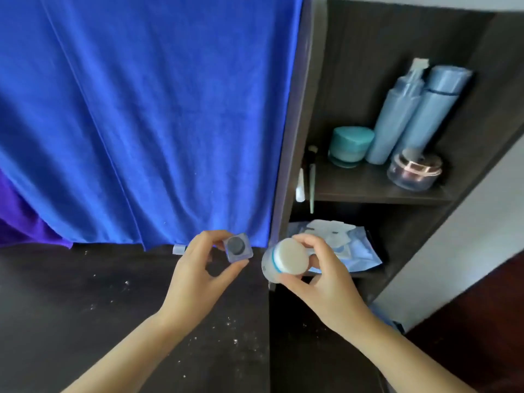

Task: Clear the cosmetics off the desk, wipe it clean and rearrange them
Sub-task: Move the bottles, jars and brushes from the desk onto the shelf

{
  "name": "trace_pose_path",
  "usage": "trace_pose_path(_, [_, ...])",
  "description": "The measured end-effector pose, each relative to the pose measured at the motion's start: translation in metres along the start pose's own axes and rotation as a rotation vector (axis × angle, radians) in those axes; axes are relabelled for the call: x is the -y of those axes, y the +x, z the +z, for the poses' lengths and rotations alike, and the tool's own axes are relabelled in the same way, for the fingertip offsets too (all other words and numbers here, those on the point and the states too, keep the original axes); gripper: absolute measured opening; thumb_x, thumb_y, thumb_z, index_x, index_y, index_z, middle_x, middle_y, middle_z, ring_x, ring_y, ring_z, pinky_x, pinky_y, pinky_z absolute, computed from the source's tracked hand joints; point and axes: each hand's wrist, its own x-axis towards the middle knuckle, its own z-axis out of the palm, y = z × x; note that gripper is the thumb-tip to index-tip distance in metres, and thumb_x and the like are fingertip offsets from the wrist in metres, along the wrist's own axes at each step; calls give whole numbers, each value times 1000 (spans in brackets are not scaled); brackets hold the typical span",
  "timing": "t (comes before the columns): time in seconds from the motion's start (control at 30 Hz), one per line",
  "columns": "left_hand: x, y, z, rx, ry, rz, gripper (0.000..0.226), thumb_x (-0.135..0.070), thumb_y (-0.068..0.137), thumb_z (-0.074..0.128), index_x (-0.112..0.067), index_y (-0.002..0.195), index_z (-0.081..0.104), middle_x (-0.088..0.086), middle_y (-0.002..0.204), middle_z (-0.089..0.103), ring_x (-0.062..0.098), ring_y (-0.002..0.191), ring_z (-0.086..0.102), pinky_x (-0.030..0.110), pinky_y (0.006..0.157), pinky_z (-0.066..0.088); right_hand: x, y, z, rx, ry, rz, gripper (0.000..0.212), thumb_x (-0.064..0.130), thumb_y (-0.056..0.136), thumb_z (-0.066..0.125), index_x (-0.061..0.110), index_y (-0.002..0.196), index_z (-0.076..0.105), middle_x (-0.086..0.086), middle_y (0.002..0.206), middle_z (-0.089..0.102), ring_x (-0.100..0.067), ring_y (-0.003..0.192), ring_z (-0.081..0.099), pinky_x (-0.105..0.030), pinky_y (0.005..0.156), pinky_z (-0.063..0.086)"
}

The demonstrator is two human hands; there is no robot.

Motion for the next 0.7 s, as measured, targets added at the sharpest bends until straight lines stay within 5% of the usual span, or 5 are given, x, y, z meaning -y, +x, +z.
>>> trace_pose_path(0.17, [-99, 7, 31, -81, 1, 228, 39, -32, 69, 75, -43, 94, 48, -41, 97, 49, -16, 87, 45, 2, 79, 32, 22, -7, -91, -117, -60, -75, 57, 53, 66, 74, 34, 115, 50, 19, 112, 57, -4, 103, 56, -12, 80, 47])
trace_pose_path(0.27, [-139, 36, 62, -98, 45, 324, 38, -39, 75, 68, -34, 107, 48, -29, 93, 52, -5, 92, 47, 21, 83, 38, 28, 17, -132, -247, -93, -87, 51, 43, 69, 73, 30, 114, 51, 11, 112, 60, -9, 96, 59, -11, 77, 47])
trace_pose_path(0.43, [-148, 99, 109, 41, 364, 185, 38, -40, 87, 56, -19, 116, 45, 0, 107, 62, 21, 103, 53, 35, 85, 33, 11, 74, -161, -314, -269, -8, 48, 32, 76, 74, 21, 117, 52, 0, 114, 61, -20, 102, 59, -42, 88, 51])
trace_pose_path(0.6, [-137, 126, 126, 97, 685, 118, 40, -43, 90, 50, -16, 119, 42, 7, 116, 58, 25, 109, 50, 38, 93, 32, 5, 104, -156, -189, -385, 47, 39, 35, 83, 65, 21, 115, 47, -5, 100, 58, -26, 82, 65, -38, 57, 56])
trace_pose_path(0.7, [-130, 131, 130, 122, 782, 136, 40, -42, 91, 48, -14, 120, 42, 7, 120, 56, 24, 113, 47, 38, 95, 31, 1, 111, -153, -159, -439, 86, 37, 37, 85, 61, 20, 115, 47, -7, 99, 61, -27, 79, 65, -40, 58, 57])
